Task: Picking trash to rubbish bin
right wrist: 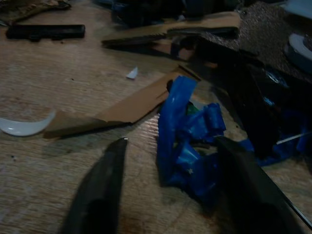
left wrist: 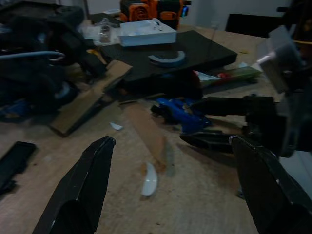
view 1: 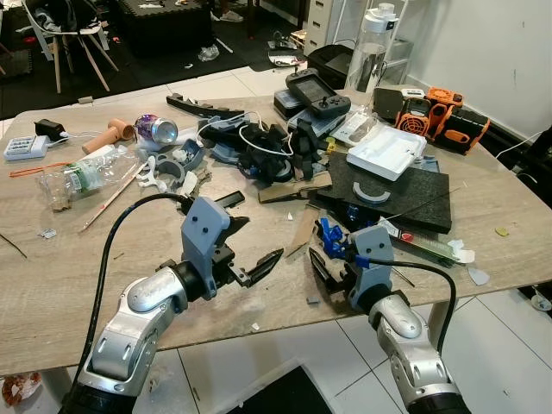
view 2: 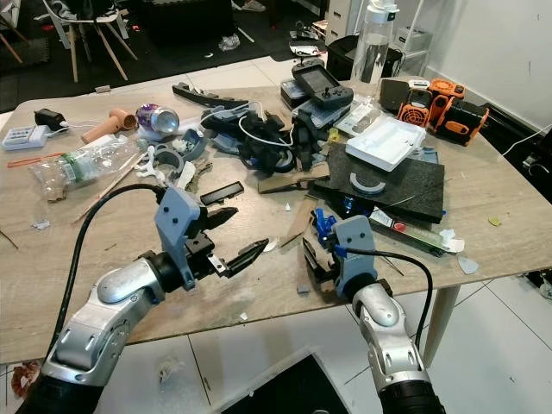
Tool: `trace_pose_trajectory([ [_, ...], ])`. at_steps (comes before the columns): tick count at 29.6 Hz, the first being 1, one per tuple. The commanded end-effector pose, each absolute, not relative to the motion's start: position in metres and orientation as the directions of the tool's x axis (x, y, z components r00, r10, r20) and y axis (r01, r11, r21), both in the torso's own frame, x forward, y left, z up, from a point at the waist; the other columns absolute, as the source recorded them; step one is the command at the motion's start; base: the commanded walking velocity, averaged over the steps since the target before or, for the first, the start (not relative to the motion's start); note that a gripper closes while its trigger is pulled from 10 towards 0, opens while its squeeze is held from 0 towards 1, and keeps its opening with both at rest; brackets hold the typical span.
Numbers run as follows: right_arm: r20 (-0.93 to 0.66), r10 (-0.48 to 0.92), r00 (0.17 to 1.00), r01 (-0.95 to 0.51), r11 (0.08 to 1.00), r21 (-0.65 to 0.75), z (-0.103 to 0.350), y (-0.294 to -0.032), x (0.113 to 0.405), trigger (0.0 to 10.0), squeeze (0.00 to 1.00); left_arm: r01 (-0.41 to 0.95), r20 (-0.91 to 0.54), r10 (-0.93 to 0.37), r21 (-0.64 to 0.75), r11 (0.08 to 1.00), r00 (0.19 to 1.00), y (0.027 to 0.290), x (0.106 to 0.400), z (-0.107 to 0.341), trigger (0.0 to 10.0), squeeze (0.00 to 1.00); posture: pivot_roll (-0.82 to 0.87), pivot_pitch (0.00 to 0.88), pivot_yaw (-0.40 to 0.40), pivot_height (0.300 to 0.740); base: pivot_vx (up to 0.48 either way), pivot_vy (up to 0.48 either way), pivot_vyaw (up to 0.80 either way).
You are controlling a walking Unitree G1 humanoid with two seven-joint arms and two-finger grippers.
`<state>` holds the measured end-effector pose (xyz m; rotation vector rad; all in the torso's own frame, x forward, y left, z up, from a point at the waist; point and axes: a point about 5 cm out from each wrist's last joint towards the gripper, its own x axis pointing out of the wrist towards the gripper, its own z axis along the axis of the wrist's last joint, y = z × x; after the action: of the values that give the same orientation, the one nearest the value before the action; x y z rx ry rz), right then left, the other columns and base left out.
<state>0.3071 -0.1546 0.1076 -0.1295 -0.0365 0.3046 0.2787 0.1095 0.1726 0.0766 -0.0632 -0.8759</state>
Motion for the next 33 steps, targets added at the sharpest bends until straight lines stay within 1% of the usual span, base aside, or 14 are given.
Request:
trace_pose_trajectory([
  [1, -0.018, 0.278, 0.961, -0.278, 0.953, -0.119, 0.1, -0.16, 0.305, 0.0, 0.0, 0.792, 0.008, -0.795, 0.087, 0.605, 0.607, 0.108, 0.273, 0.172, 10.0, 0.0, 0.0, 0.156, 0.022, 0.74, 0.0, 0.0, 0.0],
  [10, -0.023, 0.262, 0.965, -0.262, 0.958, -0.119, 0.1, -0.161, 0.308, 0.0, 0.0, 0.788, 0.001, -0.793, 0.107, 0.606, 0.61, 0.109, 0.274, 0.173, 10.0, 0.0, 0.0, 0.147, 0.024, 0.74, 0.0, 0.0, 0.0],
  [17, 0.015, 0.247, 0.969, -0.244, 0.963, -0.113, 0.107, -0.16, 0.309, 0.0, 0.0, 0.783, 0.005, -0.788, 0.105, 0.612, 0.615, 0.111, 0.275, 0.174, 10.0, 0.0, 0.0, 0.152, 0.021, 0.74, 0.0, 0.0, 0.0],
  [20, 0.122, 0.247, 0.961, -0.238, 0.967, -0.089, 0.129, -0.156, 0.313, 0.0, 0.0, 0.767, 0.023, -0.772, 0.101, 0.634, 0.635, 0.114, 0.278, 0.177, 10.0, 0.0, 0.0, 0.153, 0.021, 0.74, 0.0, 0.0, 0.0],
  [22, 0.24, 0.249, 0.938, -0.24, 0.969, -0.066, 0.153, -0.154, 0.315, 0.0, 0.0, 0.722, 0.055, -0.728, 0.102, 0.685, 0.683, 0.119, 0.284, 0.181, 10.0, 0.0, 0.0, 0.153, 0.022, 0.74, 0.0, 0.0, 0.0],
  [23, 0.24, 0.249, 0.938, -0.24, 0.969, -0.066, 0.153, -0.154, 0.315, 0.0, 0.0, 0.722, 0.055, -0.728, 0.102, 0.685, 0.683, 0.119, 0.284, 0.181, 10.0, 0.0, 0.0, 0.153, 0.022, 0.74, 0.0, 0.0, 0.0],
  [27, 0.365, 0.254, 0.896, -0.262, 0.965, -0.027, 0.185, -0.151, 0.316, 0.0, 0.0, 0.643, 0.118, -0.65, 0.095, 0.76, 0.751, 0.129, 0.294, 0.191, 10.0, 0.0, 0.0, 0.151, 0.023, 0.74, 0.0, 0.0, 0.0],
  [28, 0.365, 0.254, 0.896, -0.262, 0.965, -0.027, 0.185, -0.151, 0.316, 0.0, 0.0, 0.643, 0.118, -0.65, 0.095, 0.76, 0.751, 0.129, 0.294, 0.191, 10.0, 0.0, 0.0, 0.151, 0.023, 0.74, 0.0, 0.0, 0.0],
  [33, 0.447, 0.246, 0.86, -0.263, 0.964, -0.024, 0.212, -0.149, 0.318, 0.0, 0.0, 0.583, 0.187, -0.583, 0.063, 0.81, 0.791, 0.139, 0.302, 0.204, 10.0, 0.0, 0.01, 0.15, 0.024, 0.74, 0.0, 0.0, 0.0],
])
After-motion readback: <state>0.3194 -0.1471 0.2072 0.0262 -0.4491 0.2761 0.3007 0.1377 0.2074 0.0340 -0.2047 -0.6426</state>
